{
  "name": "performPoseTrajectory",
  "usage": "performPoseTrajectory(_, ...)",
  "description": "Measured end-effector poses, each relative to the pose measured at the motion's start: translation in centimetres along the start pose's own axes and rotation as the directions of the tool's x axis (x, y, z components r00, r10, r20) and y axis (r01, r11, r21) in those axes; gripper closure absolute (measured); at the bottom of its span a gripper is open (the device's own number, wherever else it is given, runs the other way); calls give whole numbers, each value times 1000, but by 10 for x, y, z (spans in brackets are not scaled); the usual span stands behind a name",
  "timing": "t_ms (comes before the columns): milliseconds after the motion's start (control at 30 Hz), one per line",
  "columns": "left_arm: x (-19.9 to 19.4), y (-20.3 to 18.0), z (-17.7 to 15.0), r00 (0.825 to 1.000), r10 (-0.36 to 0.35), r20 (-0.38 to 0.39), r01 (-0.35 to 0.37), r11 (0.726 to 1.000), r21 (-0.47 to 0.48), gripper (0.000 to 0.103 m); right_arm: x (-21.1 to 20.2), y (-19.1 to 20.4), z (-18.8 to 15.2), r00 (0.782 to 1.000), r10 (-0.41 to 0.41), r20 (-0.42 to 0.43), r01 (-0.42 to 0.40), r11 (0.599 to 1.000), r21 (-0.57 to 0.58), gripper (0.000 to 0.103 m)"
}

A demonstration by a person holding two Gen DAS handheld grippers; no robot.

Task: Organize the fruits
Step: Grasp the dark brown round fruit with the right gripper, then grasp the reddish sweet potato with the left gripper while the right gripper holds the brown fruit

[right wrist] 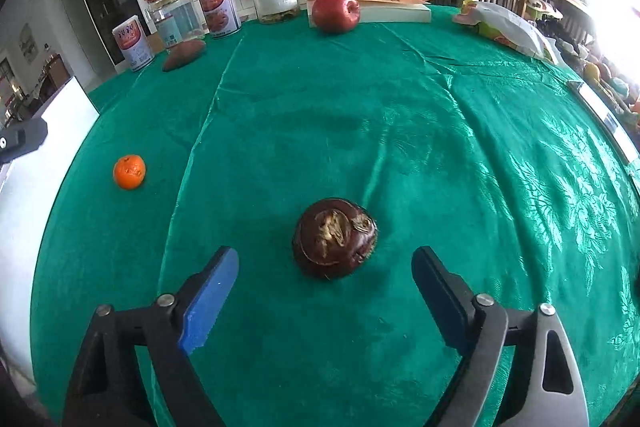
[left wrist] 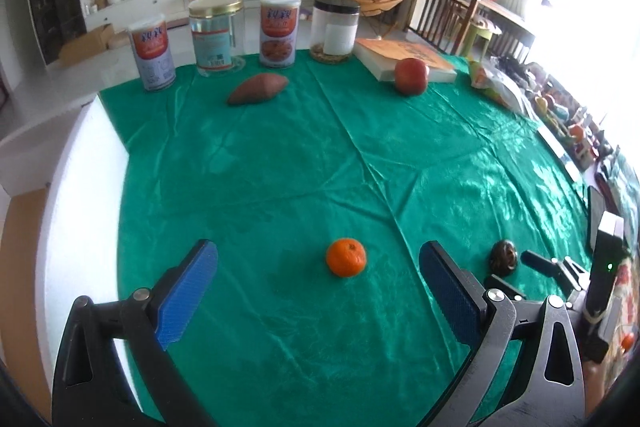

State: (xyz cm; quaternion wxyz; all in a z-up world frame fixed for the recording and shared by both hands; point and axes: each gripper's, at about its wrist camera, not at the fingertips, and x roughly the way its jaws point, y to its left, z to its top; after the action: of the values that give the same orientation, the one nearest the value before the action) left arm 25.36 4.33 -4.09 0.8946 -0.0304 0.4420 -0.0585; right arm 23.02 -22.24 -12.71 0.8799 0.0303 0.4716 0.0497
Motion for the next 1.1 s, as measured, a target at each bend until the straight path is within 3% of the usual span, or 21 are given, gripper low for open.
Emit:
performPoseTrajectory(100,8,9,6,1000,19,-22,-19,1000,-12,2,3,8,-1,998,-64,22,65,997,-39,35)
performPoseTrajectory(167,11,13,8,999,25,-42,-26,999,-25,2,0,9,-2,997,-70,39,72,996,-50,60)
performPoseTrajectory(267,5,16,14,993,13,-118,-24,995,-97,2,-3,8,-8,996,-77,50,79,996,-41,60)
performPoseTrajectory(367,-15,13,26,976,-180,-123,154,968,-199,2,-7,8,-14,995,-64,72,66,997,-27,60)
performPoseTrajectory(433,-22,9,41,969,-221,-110,197,961,-197,2,-9,6,-17,996,-46,78,47,999,-15,60)
performPoseTrajectory(500,-17,7,59,978,-189,-85,175,974,-145,1,-11,5,-20,996,-36,83,37,999,-11,60)
performPoseTrajectory(600,16,12,79,996,-86,-37,86,996,-16,1,-12,6,-23,996,-32,88,34,999,-23,60)
performPoseTrajectory(700,61,26,92,998,21,-64,-15,996,83,2,-13,5,-24,996,-22,90,24,999,-23,59)
performPoseTrajectory(800,92,44,108,993,114,-39,-108,985,131,2,-13,3,-25,996,-12,91,13,1000,-18,59)
performPoseTrajectory(967,137,67,137,992,115,-52,-110,990,88,2,-13,2,-25,996,4,92,-2,1000,-17,59)
performPoseTrajectory(1100,171,55,154,988,146,-44,-135,972,195,2,-13,2,-25,996,5,92,-3,1000,-21,58)
